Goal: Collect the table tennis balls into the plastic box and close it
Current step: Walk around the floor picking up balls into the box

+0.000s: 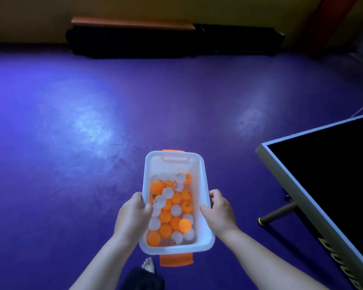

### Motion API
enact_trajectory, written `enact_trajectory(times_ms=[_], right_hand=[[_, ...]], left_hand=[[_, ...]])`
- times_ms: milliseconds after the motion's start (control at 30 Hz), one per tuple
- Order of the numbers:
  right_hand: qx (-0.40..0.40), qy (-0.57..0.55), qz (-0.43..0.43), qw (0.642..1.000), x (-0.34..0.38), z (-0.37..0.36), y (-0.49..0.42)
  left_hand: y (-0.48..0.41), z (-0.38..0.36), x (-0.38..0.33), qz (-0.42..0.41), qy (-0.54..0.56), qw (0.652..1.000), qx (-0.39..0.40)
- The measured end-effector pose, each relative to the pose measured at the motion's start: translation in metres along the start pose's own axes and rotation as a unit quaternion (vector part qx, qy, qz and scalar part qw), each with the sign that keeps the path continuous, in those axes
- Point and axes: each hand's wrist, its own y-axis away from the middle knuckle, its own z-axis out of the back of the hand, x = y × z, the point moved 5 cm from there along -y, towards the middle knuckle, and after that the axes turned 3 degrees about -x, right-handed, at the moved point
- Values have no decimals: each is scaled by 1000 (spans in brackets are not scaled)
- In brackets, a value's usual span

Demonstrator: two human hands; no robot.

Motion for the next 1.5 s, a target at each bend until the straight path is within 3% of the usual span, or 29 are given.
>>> enact_trajectory(times_ms=[233,600,1100,1500], right_hand=[[-40,-11,-59,997,42,2,-98],[-120,-42,-126,984,34,62,-262],[-124,-57,-157,978,68,129,-539],[-231,-99,-240,938,116,182,-743]], left_hand=[[-130,-10,-62,-54,-33,997,38],[-287,-114,-189,-95,-65,983,144],[-516,-217,-363,-107,-88,974,180],[-737,-307,-536,-244,-138,918,282]])
